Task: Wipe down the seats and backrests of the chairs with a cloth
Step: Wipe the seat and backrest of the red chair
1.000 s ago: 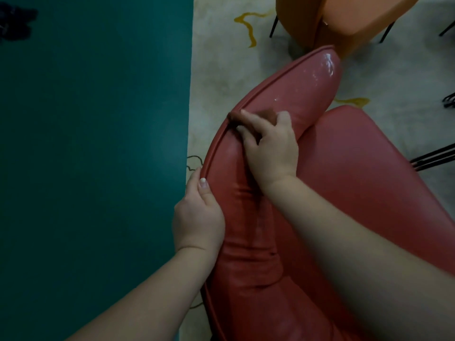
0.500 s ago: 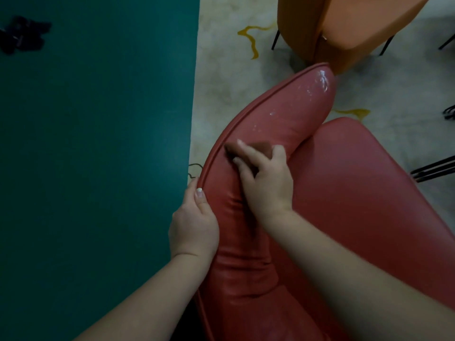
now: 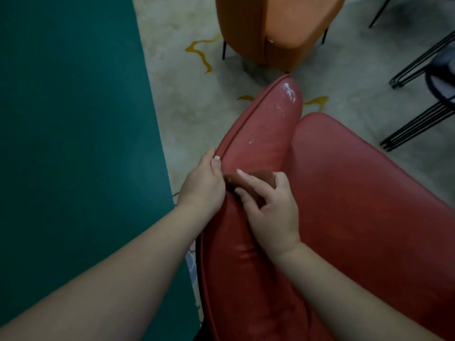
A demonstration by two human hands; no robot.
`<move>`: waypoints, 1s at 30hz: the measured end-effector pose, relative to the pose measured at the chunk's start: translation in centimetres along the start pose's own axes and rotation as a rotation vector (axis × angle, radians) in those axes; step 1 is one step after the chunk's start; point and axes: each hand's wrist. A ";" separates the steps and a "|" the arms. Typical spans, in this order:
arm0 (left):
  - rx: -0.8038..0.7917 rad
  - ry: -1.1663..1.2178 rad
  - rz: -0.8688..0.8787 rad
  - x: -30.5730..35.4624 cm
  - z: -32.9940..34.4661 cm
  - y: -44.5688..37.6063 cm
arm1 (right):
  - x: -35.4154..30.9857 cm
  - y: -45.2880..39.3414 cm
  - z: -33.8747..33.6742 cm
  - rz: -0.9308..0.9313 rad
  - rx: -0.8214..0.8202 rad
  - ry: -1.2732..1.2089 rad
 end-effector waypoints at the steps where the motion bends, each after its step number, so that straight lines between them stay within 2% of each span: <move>1: -0.005 0.001 0.016 0.3 0.1 -1.0 | 0.1 -1.2 0.2 0.004 -0.001 0.006; 4: 0.039 -0.039 0.061 0.3 0.7 -1.8 | 0.2 -6.3 1.5 0.050 0.068 0.086; 7: 0.068 -0.073 0.105 -0.3 0.9 -1.3 | 0.3 -8.7 2.0 0.202 0.136 0.081; 10: 0.070 -0.084 0.105 -0.2 0.9 -1.2 | -0.1 -5.3 1.6 0.122 0.142 0.091; 13: 0.068 -0.098 0.099 -0.2 0.9 -1.2 | -0.6 -2.7 1.1 0.030 0.048 0.076; 15: 0.065 -0.103 0.097 -0.2 0.9 -1.3 | -0.2 -4.7 1.2 0.032 0.031 0.094; 20: 0.049 -0.101 0.103 0.0 0.7 -1.3 | 0.7 -10.4 2.1 0.134 0.141 0.119; 24: 0.010 -0.132 0.104 0.2 0.5 -1.0 | 1.1 -8.5 2.0 0.175 0.205 0.065; 27: -0.039 -0.177 0.098 1.0 0.2 -2.0 | 1.5 -6.0 1.7 0.137 0.180 0.003; 30: -0.076 -0.191 0.130 2.8 0.6 -5.0 | 2.0 -7.6 1.7 0.115 0.164 -0.007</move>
Point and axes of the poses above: each hand's wrist, its own y-axis away from the middle knuckle, its own z-axis out of the palm, x = y × z, and after that the axes turned 3 degrees about z, right-handed
